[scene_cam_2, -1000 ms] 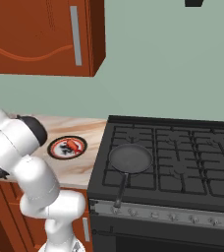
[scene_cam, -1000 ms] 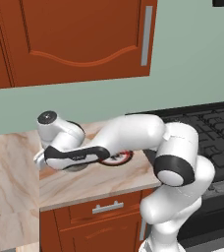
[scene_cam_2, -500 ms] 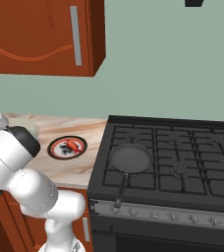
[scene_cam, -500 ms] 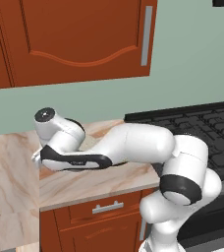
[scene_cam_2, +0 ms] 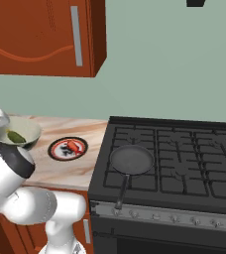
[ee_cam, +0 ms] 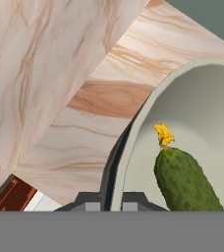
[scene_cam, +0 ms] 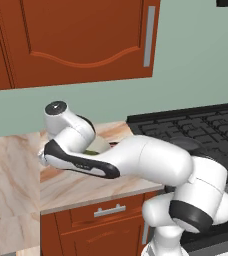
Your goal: Place the fish on the plate and place the cucumber on the same plate.
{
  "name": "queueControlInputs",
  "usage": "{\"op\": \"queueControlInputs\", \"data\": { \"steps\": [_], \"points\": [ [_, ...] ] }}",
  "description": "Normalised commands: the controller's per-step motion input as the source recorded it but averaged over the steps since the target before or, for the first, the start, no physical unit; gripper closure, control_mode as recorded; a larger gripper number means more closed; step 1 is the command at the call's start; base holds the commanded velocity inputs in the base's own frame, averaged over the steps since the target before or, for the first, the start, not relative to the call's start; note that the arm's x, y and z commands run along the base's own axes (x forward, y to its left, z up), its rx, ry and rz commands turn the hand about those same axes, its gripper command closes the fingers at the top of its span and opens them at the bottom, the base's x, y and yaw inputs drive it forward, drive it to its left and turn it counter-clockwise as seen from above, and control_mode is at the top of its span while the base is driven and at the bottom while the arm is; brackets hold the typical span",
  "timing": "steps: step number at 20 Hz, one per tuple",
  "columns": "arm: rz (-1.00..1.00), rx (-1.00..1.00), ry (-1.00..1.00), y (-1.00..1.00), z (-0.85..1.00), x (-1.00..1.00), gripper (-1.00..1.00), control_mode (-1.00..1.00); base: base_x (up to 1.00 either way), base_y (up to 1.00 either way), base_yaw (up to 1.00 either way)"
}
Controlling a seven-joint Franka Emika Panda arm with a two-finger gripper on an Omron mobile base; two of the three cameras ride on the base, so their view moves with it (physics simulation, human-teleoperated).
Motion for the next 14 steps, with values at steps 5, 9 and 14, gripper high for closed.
{"op": "queueControlInputs", "data": {
  "steps": [5,9,14],
  "points": [
    [0.00,0.15,-0.03,-0.32,0.11,-0.12,1.00,-1.00,0.00,0.00,0.00],
    [0.00,0.11,-0.08,-0.28,0.03,-0.10,1.00,-1.00,0.00,0.00,0.00],
    [0.00,0.07,-0.02,-0.21,0.06,-0.01,1.00,-1.00,0.00,0.00,0.00]
  ]
}}
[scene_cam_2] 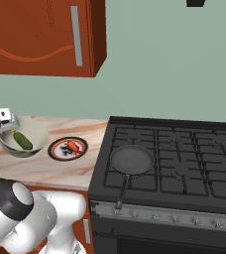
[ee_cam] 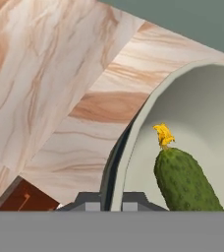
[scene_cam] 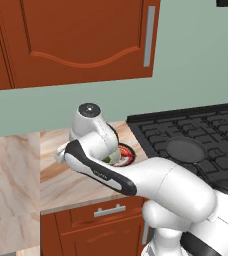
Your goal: Place the fish on the plate and place the cucumber on the same plate.
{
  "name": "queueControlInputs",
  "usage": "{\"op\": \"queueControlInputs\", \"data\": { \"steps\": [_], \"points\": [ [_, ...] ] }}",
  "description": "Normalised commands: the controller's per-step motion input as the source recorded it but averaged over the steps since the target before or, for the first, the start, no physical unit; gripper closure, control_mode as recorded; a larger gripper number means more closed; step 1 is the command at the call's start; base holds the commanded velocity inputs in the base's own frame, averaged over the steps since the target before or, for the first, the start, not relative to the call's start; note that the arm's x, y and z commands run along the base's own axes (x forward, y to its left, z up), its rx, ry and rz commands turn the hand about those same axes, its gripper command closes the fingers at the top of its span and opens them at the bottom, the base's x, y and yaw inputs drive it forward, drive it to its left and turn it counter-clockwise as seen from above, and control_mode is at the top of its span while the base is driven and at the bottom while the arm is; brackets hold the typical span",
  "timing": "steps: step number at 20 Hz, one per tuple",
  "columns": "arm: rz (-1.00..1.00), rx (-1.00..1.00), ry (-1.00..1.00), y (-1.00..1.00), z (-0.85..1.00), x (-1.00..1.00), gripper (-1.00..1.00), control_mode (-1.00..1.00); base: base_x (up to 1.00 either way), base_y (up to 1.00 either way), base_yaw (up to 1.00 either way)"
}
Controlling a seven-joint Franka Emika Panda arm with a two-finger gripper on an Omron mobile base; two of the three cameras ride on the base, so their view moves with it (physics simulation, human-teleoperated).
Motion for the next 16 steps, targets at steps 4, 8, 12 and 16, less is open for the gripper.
{"op": "queueControlInputs", "data": {
  "steps": [4,8,12,16],
  "points": [
    [0.00,0.07,0.01,-0.17,0.16,0.02,1.00,-1.00,0.00,0.00,0.00],
    [0.00,0.10,0.04,-0.22,0.18,0.00,1.00,-1.00,0.00,0.00,0.00],
    [0.00,0.16,0.09,-0.11,0.06,0.01,1.00,-1.00,0.00,0.00,0.00],
    [0.02,0.18,0.07,-0.07,0.00,0.07,1.00,-1.00,0.00,0.00,0.00]
  ]
}}
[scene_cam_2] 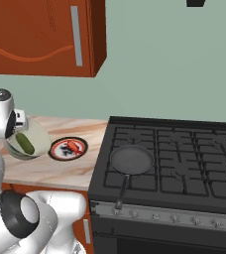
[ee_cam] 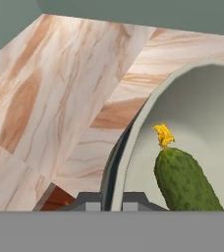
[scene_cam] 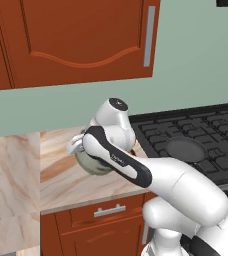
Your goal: Place the fish on the plate and place the cucumber on the same plate.
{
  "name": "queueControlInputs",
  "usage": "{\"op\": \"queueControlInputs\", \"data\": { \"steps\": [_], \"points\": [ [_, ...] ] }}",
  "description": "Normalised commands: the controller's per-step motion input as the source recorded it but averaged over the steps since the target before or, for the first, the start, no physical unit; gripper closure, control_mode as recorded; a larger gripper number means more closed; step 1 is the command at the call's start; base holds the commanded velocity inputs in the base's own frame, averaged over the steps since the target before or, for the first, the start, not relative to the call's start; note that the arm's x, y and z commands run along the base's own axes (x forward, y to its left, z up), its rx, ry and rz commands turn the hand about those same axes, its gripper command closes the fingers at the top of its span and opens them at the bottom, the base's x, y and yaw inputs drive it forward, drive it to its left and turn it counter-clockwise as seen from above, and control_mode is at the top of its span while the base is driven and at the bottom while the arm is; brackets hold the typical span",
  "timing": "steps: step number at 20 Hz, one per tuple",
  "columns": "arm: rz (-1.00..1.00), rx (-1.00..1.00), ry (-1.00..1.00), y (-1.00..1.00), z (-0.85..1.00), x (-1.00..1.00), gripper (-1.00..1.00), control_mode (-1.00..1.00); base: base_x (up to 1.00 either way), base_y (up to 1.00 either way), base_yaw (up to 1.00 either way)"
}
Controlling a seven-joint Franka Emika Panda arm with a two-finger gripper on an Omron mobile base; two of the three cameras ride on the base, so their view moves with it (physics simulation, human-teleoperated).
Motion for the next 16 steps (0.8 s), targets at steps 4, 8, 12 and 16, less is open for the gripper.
{"op": "queueControlInputs", "data": {
  "steps": [4,8,12,16],
  "points": [
    [0.03,0.14,0.05,-0.05,0.00,0.15,1.00,-1.00,0.00,0.00,0.00],
    [0.04,0.06,0.00,-0.09,0.00,0.14,1.00,-1.00,0.00,0.00,0.00],
    [0.03,0.00,0.00,-0.07,0.00,0.16,1.00,-1.00,0.00,0.00,0.00],
    [0.04,0.00,0.02,-0.09,0.00,0.23,1.00,-1.00,0.00,0.00,0.00]
  ]
}}
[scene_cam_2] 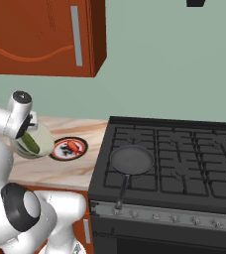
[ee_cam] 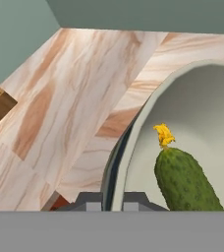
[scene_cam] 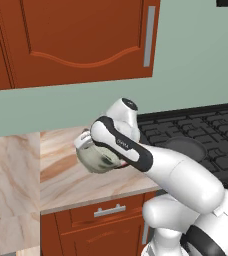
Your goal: Place the fish on the plate and place the cucumber on the same plate.
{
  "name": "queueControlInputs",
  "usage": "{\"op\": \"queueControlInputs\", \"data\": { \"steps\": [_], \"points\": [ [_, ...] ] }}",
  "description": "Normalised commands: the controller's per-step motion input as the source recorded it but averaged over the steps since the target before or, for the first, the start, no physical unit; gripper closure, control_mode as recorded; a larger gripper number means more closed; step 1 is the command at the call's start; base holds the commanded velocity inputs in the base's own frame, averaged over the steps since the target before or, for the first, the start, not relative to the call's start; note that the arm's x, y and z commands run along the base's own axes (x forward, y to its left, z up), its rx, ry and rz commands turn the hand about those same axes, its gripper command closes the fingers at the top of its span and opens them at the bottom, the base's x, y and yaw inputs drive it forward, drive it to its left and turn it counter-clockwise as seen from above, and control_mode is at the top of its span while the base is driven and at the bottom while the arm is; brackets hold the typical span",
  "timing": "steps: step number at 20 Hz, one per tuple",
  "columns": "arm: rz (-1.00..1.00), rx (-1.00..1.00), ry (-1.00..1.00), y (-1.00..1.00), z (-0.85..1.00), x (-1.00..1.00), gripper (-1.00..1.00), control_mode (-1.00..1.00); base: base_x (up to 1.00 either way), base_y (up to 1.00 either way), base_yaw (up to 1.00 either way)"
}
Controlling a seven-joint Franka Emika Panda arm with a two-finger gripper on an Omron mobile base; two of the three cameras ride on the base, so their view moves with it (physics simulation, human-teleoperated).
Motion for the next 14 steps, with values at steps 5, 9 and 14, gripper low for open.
{"op": "queueControlInputs", "data": {
  "steps": [5,9,14],
  "points": [
    [0.04,0.01,0.01,-0.10,0.01,0.25,1.00,-1.00,0.00,0.00,0.00],
    [0.04,0.04,0.02,-0.08,0.00,0.20,1.00,-1.00,0.00,0.00,0.00],
    [0.03,0.06,0.01,0.00,0.00,0.12,1.00,-1.00,0.00,0.00,0.00]
  ]
}}
